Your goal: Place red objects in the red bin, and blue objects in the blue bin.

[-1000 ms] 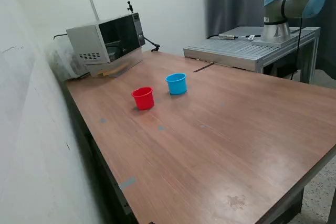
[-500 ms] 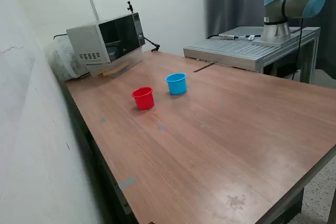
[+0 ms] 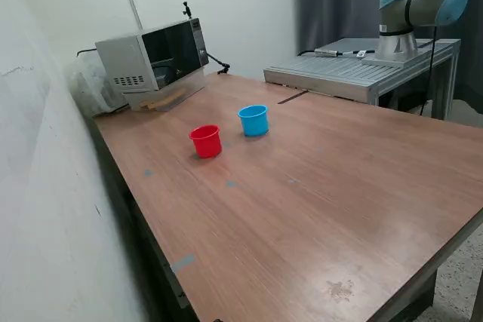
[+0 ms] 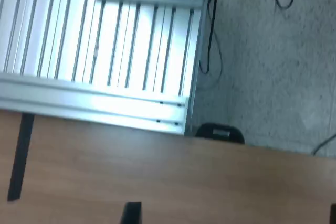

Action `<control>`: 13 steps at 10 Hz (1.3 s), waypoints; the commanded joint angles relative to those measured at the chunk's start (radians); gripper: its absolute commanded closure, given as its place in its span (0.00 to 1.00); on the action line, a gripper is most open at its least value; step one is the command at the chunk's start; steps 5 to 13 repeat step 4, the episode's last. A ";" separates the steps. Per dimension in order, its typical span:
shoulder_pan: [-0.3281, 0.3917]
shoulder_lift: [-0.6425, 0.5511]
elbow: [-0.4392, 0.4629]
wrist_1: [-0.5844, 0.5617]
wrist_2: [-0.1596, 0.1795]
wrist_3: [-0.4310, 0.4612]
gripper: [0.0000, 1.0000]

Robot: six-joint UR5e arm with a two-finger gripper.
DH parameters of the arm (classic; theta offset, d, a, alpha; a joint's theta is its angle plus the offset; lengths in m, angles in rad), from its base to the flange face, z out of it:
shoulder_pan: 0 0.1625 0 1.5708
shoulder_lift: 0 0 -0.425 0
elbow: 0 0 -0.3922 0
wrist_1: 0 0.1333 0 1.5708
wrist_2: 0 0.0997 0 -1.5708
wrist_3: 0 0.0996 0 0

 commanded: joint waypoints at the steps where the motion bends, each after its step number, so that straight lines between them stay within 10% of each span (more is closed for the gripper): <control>1: -0.001 -0.003 -0.001 0.091 0.000 -0.002 0.00; 13: -0.018 -0.001 -0.001 0.092 -0.003 -0.007 0.00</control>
